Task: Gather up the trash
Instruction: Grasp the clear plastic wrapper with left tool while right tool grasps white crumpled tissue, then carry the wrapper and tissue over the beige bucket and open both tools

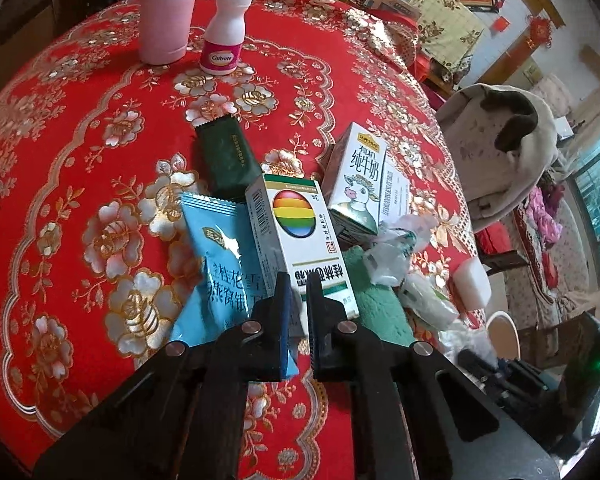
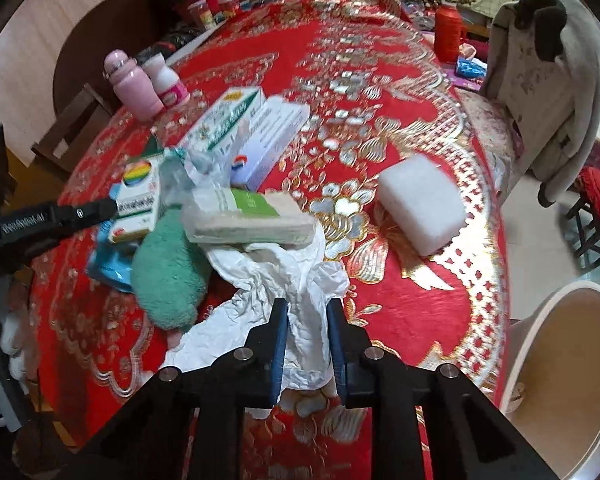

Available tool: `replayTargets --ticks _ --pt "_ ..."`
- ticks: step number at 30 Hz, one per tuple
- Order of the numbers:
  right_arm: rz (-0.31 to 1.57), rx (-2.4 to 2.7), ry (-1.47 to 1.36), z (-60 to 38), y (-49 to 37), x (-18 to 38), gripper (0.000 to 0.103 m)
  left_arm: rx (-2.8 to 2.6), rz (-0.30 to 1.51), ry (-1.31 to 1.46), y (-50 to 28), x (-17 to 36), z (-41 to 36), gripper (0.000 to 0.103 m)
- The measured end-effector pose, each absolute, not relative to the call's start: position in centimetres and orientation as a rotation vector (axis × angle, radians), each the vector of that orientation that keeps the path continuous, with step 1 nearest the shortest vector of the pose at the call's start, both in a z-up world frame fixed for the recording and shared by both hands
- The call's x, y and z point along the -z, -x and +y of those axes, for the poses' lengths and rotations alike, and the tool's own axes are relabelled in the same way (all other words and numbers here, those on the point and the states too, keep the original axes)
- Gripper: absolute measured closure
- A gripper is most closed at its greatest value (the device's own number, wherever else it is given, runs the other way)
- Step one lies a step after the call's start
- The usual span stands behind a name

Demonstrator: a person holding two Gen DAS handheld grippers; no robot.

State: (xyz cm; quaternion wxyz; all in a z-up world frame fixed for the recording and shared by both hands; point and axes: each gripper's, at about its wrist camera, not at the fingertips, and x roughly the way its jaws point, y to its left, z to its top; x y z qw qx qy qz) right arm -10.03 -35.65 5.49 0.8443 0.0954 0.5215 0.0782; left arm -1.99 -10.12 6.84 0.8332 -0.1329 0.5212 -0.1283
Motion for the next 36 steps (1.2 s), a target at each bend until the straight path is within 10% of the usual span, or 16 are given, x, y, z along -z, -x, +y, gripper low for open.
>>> replayTargets --ticks 5,9,12,20,23,36 --pt "1.058 -0.172 -0.239 -36.9 11.1 -7.8 0.084 0.296 1.097 0.291 2.3 -8.0 -10.4 0.095" --pt "1.022 -0.176 -0.285 -37.8 11.9 -9.4 0.084 0.343 1.076 0.268 2.0 -8.8 -11.9 0.060" --pt "1.014 -0.166 -0.299 -38.3 12.4 -9.9 0.084 0.390 1.066 0.241 1.7 -8.9 -13.9 0.056" --pt "1.022 -0.138 -0.333 -39.5 13.9 -10.0 0.084 0.389 1.123 0.146 -1.4 -6.3 -18.8 0.058" --pt "1.018 -0.135 -0.327 -39.7 14.3 -10.1 0.084 0.374 1.142 0.101 -1.8 -5.7 -19.6 0.092" --pt "0.958 -0.112 -0.361 -41.9 15.3 -11.7 0.084 0.474 1.045 0.153 1.6 -11.3 -19.3 0.095"
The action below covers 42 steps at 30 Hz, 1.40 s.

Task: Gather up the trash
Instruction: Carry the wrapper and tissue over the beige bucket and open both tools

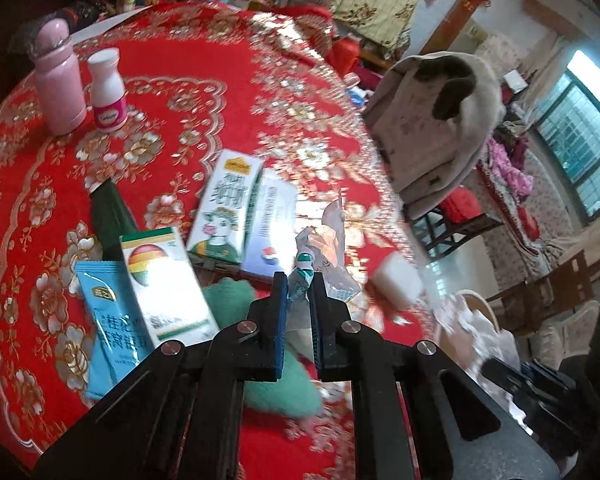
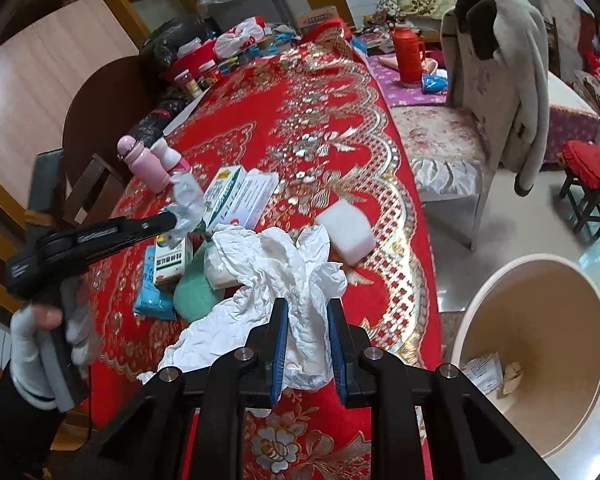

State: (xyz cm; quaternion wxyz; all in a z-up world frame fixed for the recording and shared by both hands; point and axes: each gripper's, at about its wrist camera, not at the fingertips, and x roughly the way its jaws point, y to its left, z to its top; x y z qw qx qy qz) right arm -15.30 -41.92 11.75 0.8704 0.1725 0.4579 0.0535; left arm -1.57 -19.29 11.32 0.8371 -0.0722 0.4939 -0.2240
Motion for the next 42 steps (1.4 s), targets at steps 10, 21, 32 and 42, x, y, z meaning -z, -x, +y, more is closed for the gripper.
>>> replayTargets --ticks 10,21,32,42 --pt "0.927 -0.033 -0.361 -45.4 17.3 -13.0 0.084 0.581 1.018 0.065 5.7 -12.6 -25.5 0.095" --pt "0.935 0.117 -0.387 -51.7 21.8 -12.6 0.084 0.732 1.069 -0.020 9.6 -10.7 -34.5 0.095" --pt "0.965 0.239 -0.441 -57.3 25.9 -10.9 0.084 0.824 1.122 -0.069 12.0 -8.6 -41.3 0.095" --pt "1.024 0.308 -0.475 -60.3 27.1 -8.2 0.084 0.843 1.176 -0.082 13.1 -6.2 -44.2 0.095"
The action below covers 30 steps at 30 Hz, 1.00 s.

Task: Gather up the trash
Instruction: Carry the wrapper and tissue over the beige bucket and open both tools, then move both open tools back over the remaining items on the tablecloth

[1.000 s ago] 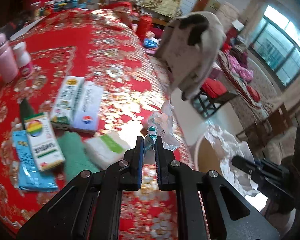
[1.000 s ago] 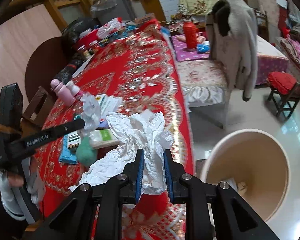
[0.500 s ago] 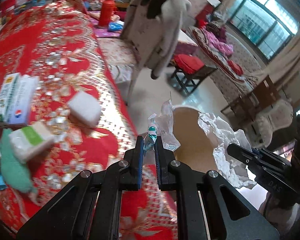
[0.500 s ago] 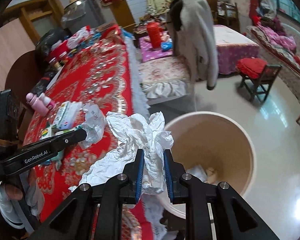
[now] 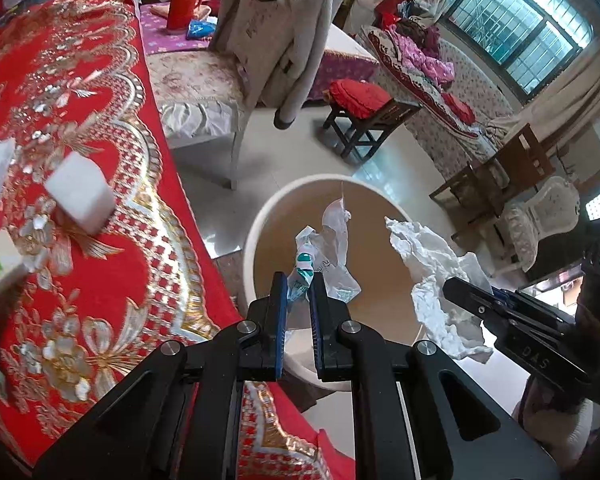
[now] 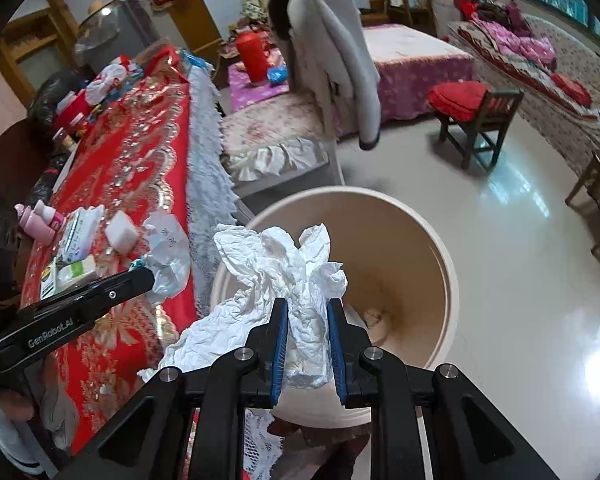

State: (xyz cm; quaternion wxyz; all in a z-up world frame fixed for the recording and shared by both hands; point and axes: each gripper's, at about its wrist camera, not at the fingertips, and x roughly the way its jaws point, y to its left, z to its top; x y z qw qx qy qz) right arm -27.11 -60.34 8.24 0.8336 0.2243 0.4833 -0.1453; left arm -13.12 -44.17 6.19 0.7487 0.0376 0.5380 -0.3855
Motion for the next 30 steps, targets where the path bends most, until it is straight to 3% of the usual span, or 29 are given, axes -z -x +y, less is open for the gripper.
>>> replayTargets --ticks 12,14,15,16,20,30 --pt "1.057 0.349 -0.479 -61.9 27.7 -7.1 0.084 0.885 1.201 -0.072 13.4 -5.5 -45.7 0.091" --pt "1.063 0.361 -0.482 -62.1 27.7 -7.0 0.077 0.888 1.204 -0.069 13.4 -5.6 -45.9 0.080" --pt "1.063 0.367 -0.485 -62.2 27.8 -7.0 0.061 0.888 1.205 -0.067 13.4 -5.6 -45.9 0.075" --pt "1.055 0.372 -0.488 -62.4 27.9 -7.1 0.051 0.888 1.206 -0.066 13.5 -5.7 -46.0 0.072" --pt "1.048 0.378 -0.492 -62.5 28.0 -7.4 0.051 0.899 1.210 -0.030 13.3 -6.0 -45.7 0.054" --pt "1.057 0.338 -0.492 -61.1 27.4 -7.3 0.051 0.854 1.198 -0.022 13.3 -6.5 -43.9 0.052"
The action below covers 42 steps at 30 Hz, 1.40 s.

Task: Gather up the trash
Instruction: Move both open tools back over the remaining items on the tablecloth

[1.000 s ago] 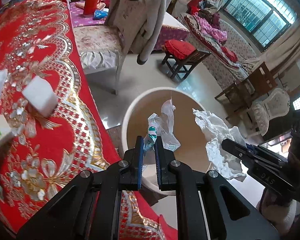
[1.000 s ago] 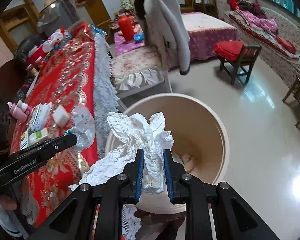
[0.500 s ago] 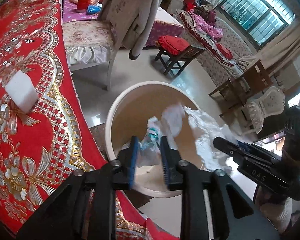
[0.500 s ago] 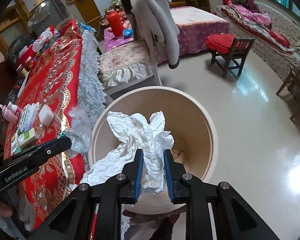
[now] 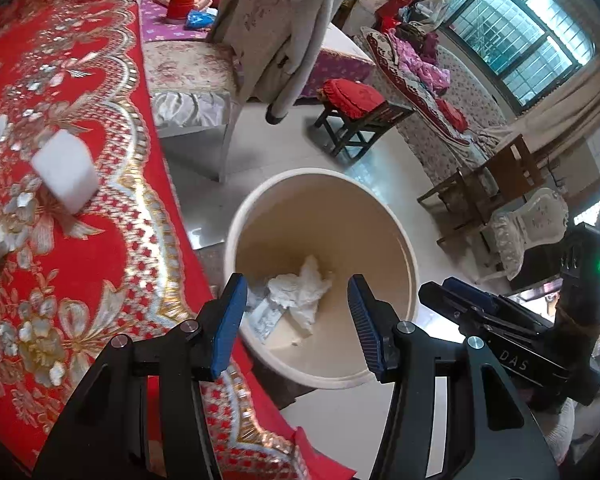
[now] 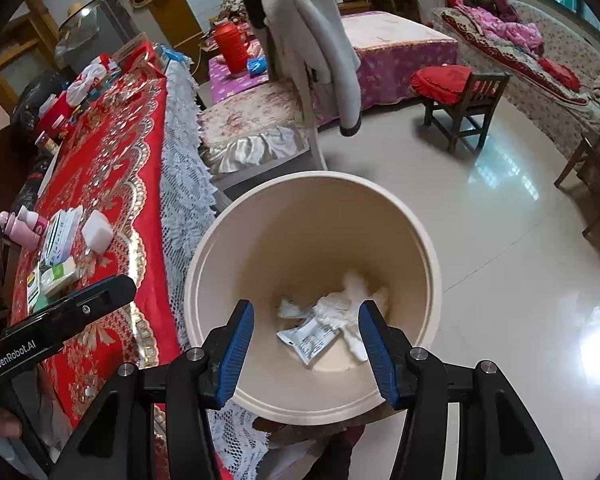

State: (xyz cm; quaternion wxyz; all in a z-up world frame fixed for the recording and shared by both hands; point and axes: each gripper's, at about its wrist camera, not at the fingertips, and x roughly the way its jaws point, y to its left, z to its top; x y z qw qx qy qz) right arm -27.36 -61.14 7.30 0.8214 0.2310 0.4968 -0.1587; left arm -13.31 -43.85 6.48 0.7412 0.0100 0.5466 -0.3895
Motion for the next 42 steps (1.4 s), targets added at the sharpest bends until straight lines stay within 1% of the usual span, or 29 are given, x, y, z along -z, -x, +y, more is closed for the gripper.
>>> replayTargets --ticks 10,17,30,34,42 --pt "1.039 0.263 -0.456 -57.8 24.6 -8.2 0.050 0.780 1.123 -0.031 13.1 -8.1 -40.1 0.052" --pt "1.038 0.182 -0.420 -54.2 21.7 -8.7 0.050 0.692 1.094 -0.002 11.7 -8.9 -35.7 0.052" --pt "1.056 -0.008 -0.335 -45.2 15.6 -8.6 0.049 0.474 1.074 0.113 9.1 -9.4 -23.6 0.052" --pt "1.067 -0.061 -0.314 -42.5 13.8 -8.4 0.046 0.406 1.069 0.149 8.8 -9.4 -19.8 0.052" --pt "1.091 -0.152 -0.270 -37.6 11.0 -7.9 0.044 0.251 1.081 0.225 7.9 -8.3 -11.6 0.052"
